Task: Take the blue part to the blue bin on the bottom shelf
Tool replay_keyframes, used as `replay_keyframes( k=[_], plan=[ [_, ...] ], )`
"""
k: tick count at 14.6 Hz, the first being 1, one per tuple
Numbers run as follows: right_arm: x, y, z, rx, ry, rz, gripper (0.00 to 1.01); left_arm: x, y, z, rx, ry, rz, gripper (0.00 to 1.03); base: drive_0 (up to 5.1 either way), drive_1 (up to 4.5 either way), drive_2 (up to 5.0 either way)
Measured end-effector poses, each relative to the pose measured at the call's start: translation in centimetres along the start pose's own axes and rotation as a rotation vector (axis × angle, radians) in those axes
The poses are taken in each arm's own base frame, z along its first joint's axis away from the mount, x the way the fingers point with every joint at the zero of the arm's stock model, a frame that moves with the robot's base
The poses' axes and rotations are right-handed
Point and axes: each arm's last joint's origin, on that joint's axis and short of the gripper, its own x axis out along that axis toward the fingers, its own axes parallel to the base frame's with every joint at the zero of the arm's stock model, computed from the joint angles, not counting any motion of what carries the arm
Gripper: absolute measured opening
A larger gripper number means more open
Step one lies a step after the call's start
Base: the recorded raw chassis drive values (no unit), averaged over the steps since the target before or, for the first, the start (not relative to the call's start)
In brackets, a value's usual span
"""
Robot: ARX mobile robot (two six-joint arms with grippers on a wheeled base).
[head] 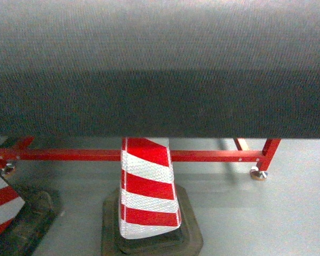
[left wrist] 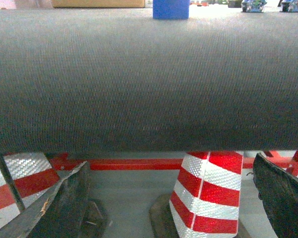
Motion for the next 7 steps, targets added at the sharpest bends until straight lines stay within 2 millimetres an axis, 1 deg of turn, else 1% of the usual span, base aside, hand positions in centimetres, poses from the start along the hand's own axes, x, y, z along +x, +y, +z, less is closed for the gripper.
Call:
replay_keyframes(
  k=[7],
  plan=[
    [0.00,0.00,0.01,-0.001,-0.001,0.000,0.98,0.00,0.00,0.00,0.000,0.000,0.001,0.98,0.0,0.00,0.0]
  ],
)
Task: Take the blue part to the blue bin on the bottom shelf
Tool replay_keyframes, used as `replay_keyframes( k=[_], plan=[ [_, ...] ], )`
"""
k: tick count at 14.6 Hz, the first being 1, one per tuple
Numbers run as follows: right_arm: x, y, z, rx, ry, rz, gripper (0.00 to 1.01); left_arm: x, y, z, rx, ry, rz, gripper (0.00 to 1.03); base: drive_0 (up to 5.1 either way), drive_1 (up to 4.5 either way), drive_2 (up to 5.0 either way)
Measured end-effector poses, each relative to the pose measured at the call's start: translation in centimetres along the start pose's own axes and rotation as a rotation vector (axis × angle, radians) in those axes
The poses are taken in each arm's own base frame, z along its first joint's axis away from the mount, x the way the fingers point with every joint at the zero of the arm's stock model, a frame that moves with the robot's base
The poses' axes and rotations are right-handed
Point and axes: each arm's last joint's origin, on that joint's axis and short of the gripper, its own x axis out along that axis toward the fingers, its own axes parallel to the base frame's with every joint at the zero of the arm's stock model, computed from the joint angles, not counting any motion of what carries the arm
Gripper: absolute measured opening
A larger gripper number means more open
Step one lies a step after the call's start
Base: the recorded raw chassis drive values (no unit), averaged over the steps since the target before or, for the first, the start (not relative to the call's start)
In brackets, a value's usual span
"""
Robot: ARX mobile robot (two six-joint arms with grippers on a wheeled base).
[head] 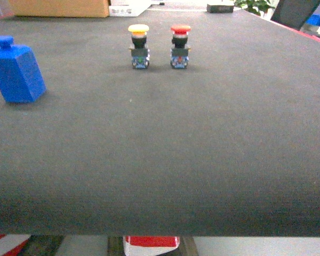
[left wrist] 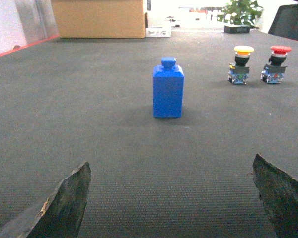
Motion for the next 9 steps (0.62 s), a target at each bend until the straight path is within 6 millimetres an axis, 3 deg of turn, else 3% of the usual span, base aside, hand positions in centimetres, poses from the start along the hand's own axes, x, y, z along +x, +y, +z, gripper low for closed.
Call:
replay_keyframes(
  k=[9],
  plan=[
    [0.00,0.00,0.04,0.001,-0.005,0.000,0.98,-0.01,0.00,0.13,0.001,-0.009,-0.001,0.98,0.0,0.00,0.0]
  ],
)
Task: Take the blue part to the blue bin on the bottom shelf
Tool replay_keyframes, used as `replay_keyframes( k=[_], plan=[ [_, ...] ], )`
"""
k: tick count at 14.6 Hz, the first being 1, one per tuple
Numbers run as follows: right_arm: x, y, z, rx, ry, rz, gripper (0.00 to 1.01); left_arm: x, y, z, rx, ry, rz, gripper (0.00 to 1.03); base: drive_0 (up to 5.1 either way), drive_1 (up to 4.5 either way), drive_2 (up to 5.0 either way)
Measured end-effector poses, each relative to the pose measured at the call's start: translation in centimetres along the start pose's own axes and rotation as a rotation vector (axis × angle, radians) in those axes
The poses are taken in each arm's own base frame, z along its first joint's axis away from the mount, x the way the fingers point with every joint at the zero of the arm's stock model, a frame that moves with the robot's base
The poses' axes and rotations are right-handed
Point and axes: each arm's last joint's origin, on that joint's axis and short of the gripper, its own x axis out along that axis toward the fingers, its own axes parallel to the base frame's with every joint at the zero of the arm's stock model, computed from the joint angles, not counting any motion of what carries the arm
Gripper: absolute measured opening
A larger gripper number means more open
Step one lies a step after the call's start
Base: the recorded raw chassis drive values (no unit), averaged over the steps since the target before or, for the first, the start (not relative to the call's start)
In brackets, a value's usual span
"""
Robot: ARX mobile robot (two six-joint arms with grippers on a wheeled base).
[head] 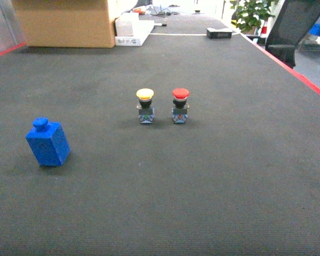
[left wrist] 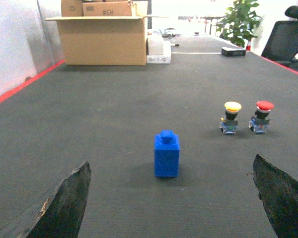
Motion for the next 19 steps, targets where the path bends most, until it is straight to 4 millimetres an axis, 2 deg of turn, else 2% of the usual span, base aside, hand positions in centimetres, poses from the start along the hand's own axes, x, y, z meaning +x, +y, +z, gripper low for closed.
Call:
replay_keyframes(
  k=[9,10,12,14,16,19],
  plan=[
    [0.0,0.0,0.0,0.000,0.005,0.000,0.98,0.0,0.0,-0.2,-0.001,0.019,0.006,0.98,0.0,0.00,0.0],
    [0.0,0.0,0.0,0.000,0.005,-0.001,0.98,0.2,-0.2,-0.4,-0.021,0.146,0.079,0.98,0.0,0.00,0.0],
    [0.0,0.0,0.0,0.000,0.005,-0.001,0.98,2.0,-0.1,-0.5,-0.021,0.186,0.140,0.98,0.0,0.00,0.0],
    [0.0,0.0,0.0,0.000,0.005,0.000,0.98,4.9,-0.1,0.7,-0.031,0.141,0.110,0.98,0.0,0.00,0.0],
    [0.0,0.0,0.0,0.000,0.005,0.000,0.98,9.1,-0.8,0.9,-0.034,0.141,0.031,0.98,0.0,0.00,0.0],
    [0.0,0.0,0.0,0.000,0.005,0.000,0.98,15.4,-0.9,-1.1,-0.032,0.201,0.031,0.98,0.0,0.00,0.0]
  ],
)
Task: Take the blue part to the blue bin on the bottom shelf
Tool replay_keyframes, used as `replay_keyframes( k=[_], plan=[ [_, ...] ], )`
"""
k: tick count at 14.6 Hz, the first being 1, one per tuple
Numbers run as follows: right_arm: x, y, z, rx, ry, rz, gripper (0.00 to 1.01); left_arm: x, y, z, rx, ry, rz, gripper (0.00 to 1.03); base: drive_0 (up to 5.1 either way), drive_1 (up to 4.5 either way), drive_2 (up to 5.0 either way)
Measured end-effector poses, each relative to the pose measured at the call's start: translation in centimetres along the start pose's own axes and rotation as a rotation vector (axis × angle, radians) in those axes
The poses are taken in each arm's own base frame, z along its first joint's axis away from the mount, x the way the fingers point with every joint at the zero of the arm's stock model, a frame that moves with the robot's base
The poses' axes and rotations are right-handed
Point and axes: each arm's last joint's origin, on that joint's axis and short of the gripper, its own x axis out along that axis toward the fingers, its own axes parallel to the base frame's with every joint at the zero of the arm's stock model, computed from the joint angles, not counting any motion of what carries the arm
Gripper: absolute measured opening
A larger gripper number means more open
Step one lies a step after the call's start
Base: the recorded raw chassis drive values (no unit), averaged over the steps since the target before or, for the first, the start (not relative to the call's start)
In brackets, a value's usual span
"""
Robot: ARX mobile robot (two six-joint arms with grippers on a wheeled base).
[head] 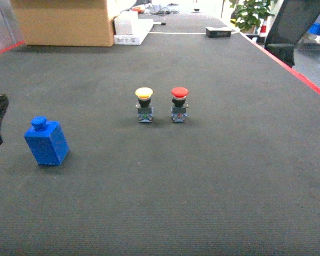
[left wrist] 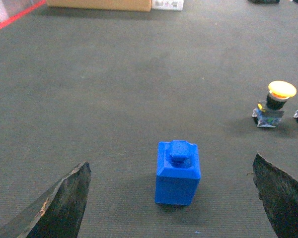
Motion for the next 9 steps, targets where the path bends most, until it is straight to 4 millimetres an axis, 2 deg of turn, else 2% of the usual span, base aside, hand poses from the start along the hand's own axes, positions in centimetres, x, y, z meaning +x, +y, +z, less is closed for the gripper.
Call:
replay_keyframes(
  k=[2,3,4,9],
  plan=[
    [0.0,0.0,0.0,0.000,0.000,0.000,0.98,3.4,-0.3,-1.1,0.005,0.068,-0.019,0.98,0.0,0.00,0.0],
    [0.0,0.0,0.0,0.000,0.000,0.000,0.98,7.1,-0.6,-2.1,0.008,0.126,-0.032,0.98,0.0,0.00,0.0],
    [0.0,0.0,0.0,0.000,0.000,0.000,0.98,9.0,-0.8,-2.4,0.010,0.143,-0.024,0.98,0.0,0.00,0.0],
    [0.0,0.0,0.0,0.000,0.000,0.000,0.98,12.3,-0.9,-3.9,0.011,0.227,-0.007,0.98,0.0,0.00,0.0]
  ],
)
